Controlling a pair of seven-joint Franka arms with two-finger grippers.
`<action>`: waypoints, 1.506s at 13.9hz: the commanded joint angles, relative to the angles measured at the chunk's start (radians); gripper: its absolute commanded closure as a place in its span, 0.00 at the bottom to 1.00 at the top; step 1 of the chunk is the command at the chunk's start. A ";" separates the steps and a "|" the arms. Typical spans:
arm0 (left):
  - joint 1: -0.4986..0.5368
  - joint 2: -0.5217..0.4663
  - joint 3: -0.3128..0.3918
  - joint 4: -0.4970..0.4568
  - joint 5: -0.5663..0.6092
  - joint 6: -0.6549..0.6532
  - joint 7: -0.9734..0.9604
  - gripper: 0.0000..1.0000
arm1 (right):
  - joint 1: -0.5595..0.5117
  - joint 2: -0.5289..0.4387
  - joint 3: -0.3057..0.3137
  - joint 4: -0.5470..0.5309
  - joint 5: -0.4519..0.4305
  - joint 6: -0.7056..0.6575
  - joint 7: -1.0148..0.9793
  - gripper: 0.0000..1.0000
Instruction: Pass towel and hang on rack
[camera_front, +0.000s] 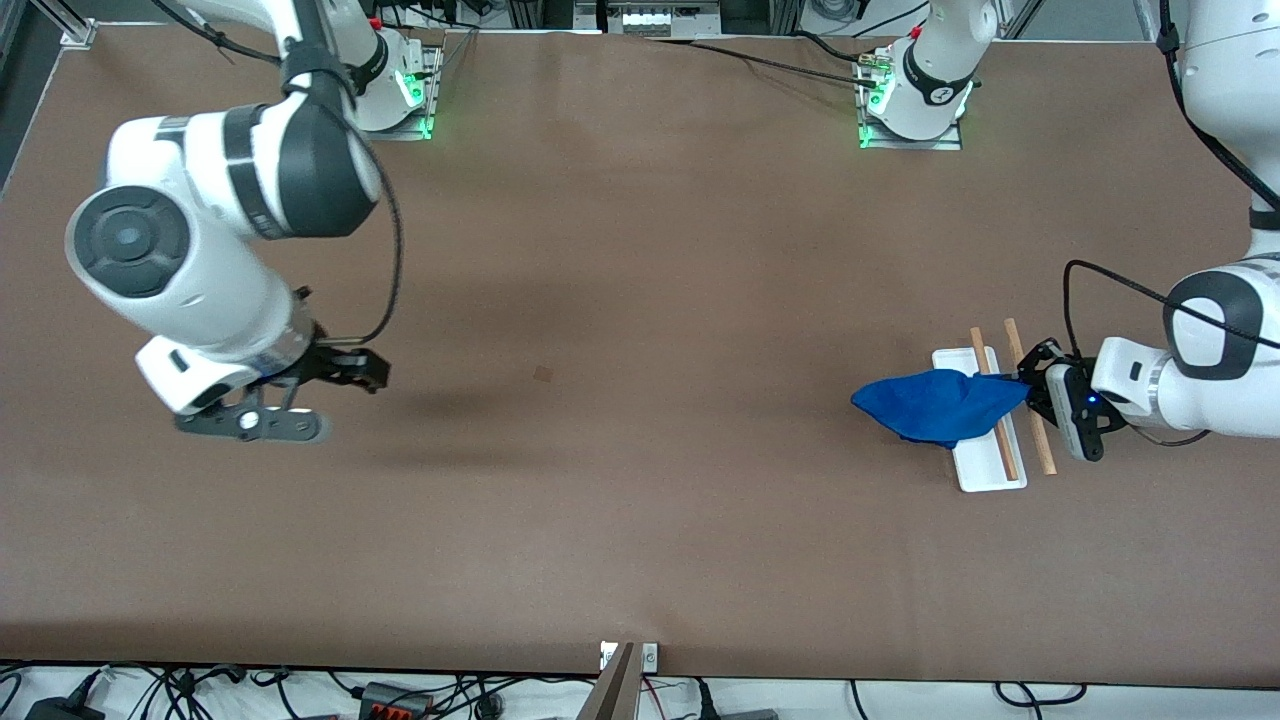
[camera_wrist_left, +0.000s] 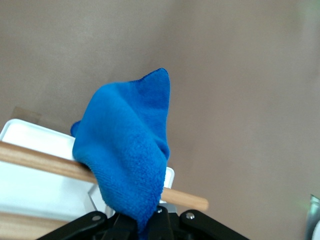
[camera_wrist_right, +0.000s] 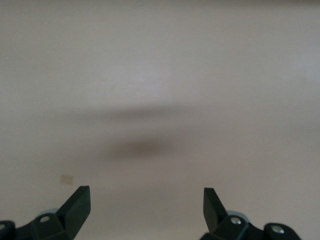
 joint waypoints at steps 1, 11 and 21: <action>0.007 -0.011 0.010 0.022 0.026 -0.066 -0.025 1.00 | -0.108 -0.084 0.057 -0.040 -0.013 0.008 -0.015 0.00; 0.071 0.064 0.043 0.107 0.072 -0.106 0.018 1.00 | -0.514 -0.289 0.373 -0.177 -0.138 0.034 -0.127 0.00; 0.117 0.138 0.041 0.108 0.070 -0.011 0.141 1.00 | -0.624 -0.373 0.454 -0.280 -0.154 0.035 -0.213 0.00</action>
